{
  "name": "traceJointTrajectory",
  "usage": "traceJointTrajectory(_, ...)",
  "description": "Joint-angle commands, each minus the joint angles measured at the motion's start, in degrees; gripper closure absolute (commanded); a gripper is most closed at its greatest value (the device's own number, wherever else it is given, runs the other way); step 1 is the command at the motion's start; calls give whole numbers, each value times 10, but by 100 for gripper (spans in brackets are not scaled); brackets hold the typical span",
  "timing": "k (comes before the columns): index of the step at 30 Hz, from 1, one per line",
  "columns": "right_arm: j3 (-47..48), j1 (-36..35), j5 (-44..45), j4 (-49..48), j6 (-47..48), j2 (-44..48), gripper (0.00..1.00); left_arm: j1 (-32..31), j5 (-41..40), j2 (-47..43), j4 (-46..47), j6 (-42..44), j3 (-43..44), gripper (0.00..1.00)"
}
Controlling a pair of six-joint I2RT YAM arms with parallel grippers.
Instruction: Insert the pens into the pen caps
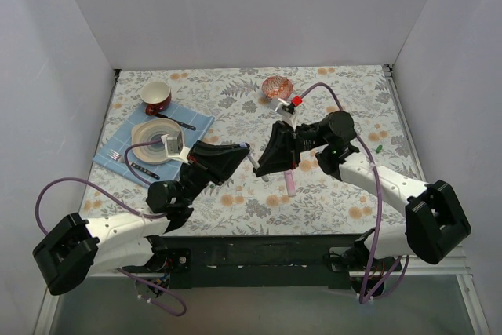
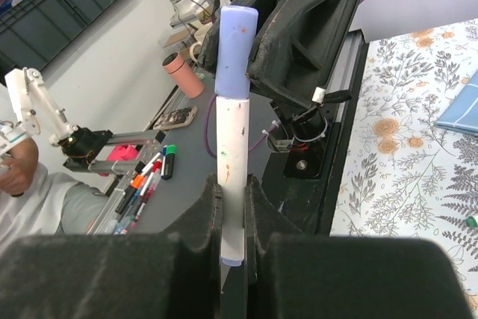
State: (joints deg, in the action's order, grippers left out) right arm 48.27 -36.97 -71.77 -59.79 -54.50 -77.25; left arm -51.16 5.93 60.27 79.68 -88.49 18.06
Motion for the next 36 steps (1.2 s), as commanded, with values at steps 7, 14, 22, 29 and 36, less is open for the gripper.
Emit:
traceJointTrajectory(7,126,13,382,55,156,48,99,-95,214,70,-161,-9,-43,100)
traceJointTrajectory(14,166,12,387,140,236,75,99,-102,204,55,-218,24,-36,100)
traceJointTrajectory(22,173,6,411,185,268,85,99,-105,190,61,-216,27,-39,100)
traceJointTrajectory(29,148,5,341,123,212,73,99,-105,172,-20,-247,38,-14,97)
traceJointTrajectory(36,61,3,302,71,168,115,99,-105,131,-113,-389,101,68,47)
